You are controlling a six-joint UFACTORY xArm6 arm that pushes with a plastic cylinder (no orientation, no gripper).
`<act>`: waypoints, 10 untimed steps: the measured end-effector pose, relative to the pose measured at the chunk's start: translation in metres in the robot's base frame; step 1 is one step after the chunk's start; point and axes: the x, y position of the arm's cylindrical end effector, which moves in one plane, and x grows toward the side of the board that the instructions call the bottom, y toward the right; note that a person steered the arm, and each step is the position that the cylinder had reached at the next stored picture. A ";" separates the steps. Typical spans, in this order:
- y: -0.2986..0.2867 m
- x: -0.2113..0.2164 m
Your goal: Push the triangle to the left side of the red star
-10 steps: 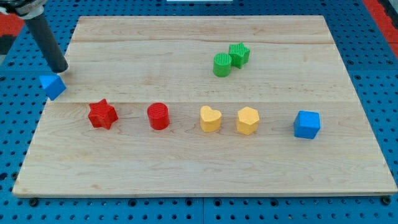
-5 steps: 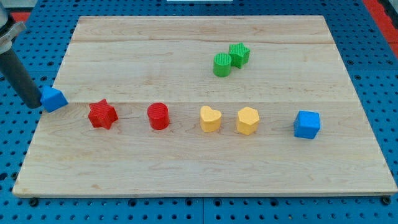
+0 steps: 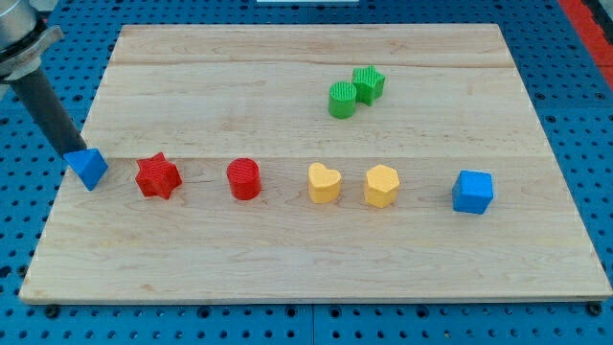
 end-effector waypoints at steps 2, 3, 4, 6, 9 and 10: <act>0.044 0.000; 0.064 0.000; 0.074 0.005; 0.051 0.021; 0.048 0.062; 0.043 0.062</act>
